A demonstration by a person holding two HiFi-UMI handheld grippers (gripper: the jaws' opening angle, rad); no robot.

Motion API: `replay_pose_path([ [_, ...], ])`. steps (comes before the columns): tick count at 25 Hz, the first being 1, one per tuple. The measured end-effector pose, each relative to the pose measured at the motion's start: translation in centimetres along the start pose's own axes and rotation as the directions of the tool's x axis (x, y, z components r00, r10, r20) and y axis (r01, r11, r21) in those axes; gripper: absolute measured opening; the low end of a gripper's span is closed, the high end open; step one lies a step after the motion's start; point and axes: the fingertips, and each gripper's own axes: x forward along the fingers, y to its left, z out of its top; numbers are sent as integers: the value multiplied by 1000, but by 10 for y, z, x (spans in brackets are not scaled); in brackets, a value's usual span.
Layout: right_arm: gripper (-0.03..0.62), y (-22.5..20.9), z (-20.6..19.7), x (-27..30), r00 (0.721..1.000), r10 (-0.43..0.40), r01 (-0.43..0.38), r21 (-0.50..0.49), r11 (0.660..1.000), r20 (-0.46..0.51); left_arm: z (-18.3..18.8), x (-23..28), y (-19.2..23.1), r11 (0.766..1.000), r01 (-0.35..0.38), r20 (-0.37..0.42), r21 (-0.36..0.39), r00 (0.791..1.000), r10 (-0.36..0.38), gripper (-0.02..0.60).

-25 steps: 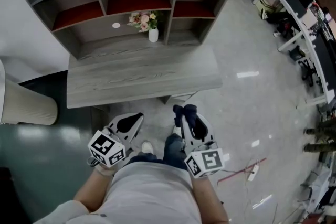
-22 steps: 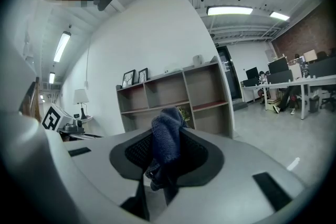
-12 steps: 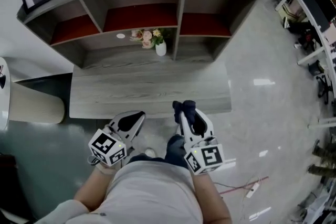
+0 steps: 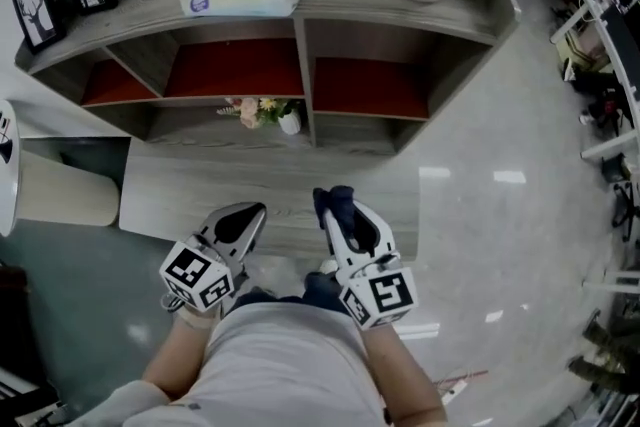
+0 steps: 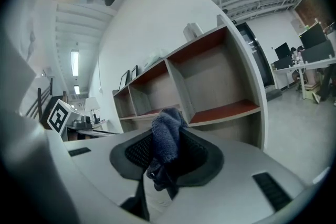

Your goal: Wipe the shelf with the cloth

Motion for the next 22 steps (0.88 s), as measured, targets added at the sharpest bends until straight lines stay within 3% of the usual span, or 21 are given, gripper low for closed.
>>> replay_pose_path([
  [7, 97, -42, 42, 29, 997, 75, -75, -19, 997, 14, 21, 46, 1, 998, -59, 17, -6, 998, 59, 15],
  [13, 97, -53, 96, 56, 990, 110, -106, -40, 993, 85, 32, 61, 3, 998, -65, 21, -2, 998, 65, 15],
  [22, 97, -63, 153, 106, 986, 73, -66, -51, 996, 149, 65, 63, 32, 999, -42, 69, 33, 997, 40, 15],
])
